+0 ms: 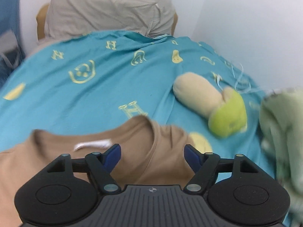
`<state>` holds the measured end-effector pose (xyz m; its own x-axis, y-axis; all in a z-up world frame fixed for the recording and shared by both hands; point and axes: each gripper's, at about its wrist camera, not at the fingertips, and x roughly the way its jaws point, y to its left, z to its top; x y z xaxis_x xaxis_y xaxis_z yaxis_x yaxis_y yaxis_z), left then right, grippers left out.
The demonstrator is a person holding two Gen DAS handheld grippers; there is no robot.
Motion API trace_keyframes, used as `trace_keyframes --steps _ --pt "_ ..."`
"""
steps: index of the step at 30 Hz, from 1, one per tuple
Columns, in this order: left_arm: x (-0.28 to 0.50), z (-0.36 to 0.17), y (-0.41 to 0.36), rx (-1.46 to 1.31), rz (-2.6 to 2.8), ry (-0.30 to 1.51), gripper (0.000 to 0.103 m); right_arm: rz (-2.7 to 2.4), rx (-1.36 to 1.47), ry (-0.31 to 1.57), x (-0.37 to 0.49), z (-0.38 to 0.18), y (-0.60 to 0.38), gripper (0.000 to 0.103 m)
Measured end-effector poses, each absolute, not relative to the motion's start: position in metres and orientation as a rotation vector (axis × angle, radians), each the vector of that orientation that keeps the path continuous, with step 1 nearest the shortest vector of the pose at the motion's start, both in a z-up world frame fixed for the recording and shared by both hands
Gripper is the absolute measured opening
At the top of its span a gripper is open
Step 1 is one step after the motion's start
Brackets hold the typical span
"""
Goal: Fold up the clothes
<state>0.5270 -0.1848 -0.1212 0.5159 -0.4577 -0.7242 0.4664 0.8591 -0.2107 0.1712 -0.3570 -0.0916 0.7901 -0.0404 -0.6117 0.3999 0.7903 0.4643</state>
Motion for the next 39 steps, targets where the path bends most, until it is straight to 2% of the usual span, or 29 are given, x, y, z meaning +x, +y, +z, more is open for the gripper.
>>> trace_keyframes --steps 1,2,4,5,13,17,19,20,21,23,27,30,36,39 --pt "0.536 -0.127 -0.191 0.003 -0.543 0.887 0.067 -0.254 0.625 0.629 0.173 -0.095 -0.357 0.103" --pt "0.541 -0.133 -0.197 0.01 -0.533 0.91 0.057 -0.252 0.629 0.636 0.174 -0.097 -0.356 0.103" --pt "0.551 -0.145 -0.21 0.025 -0.513 0.954 0.029 -0.247 0.637 0.651 0.176 -0.101 -0.355 0.103" --pt "0.553 -0.145 -0.215 0.048 -0.498 0.949 0.002 -0.245 0.649 0.653 0.173 -0.101 -0.354 0.103" --pt "0.577 -0.118 -0.262 0.236 -0.347 0.807 0.002 -0.23 0.682 0.635 0.156 -0.102 -0.341 0.103" --pt "0.586 -0.137 -0.267 0.255 -0.275 0.834 0.004 -0.267 0.655 0.636 0.163 -0.106 -0.344 0.103" --pt "0.581 -0.145 -0.261 0.22 -0.286 0.845 0.012 -0.283 0.63 0.645 0.168 -0.11 -0.346 0.103" --pt "0.572 -0.141 -0.259 0.229 -0.29 0.835 0.024 -0.289 0.617 0.65 0.171 -0.112 -0.347 0.103" --pt "0.562 -0.137 -0.256 0.239 -0.294 0.825 0.04 -0.302 0.614 0.653 0.172 -0.113 -0.349 0.103" --pt "0.543 -0.128 -0.25 0.257 -0.303 0.805 0.05 -0.323 0.61 0.643 0.174 -0.112 -0.354 0.103" --pt "0.475 -0.091 -0.216 0.182 -0.326 0.788 0.066 -0.324 0.615 0.603 0.17 -0.1 -0.363 0.103" --pt "0.407 -0.063 -0.19 0.17 -0.339 0.744 0.071 -0.302 0.599 0.572 0.16 -0.09 -0.366 0.103" --pt "0.261 -0.044 -0.155 0.106 -0.405 0.721 0.072 -0.306 0.567 0.486 0.126 -0.06 -0.374 0.103" --pt "0.19 -0.052 -0.152 0.04 -0.49 0.762 0.067 -0.33 0.553 0.432 0.102 -0.044 -0.383 0.103"
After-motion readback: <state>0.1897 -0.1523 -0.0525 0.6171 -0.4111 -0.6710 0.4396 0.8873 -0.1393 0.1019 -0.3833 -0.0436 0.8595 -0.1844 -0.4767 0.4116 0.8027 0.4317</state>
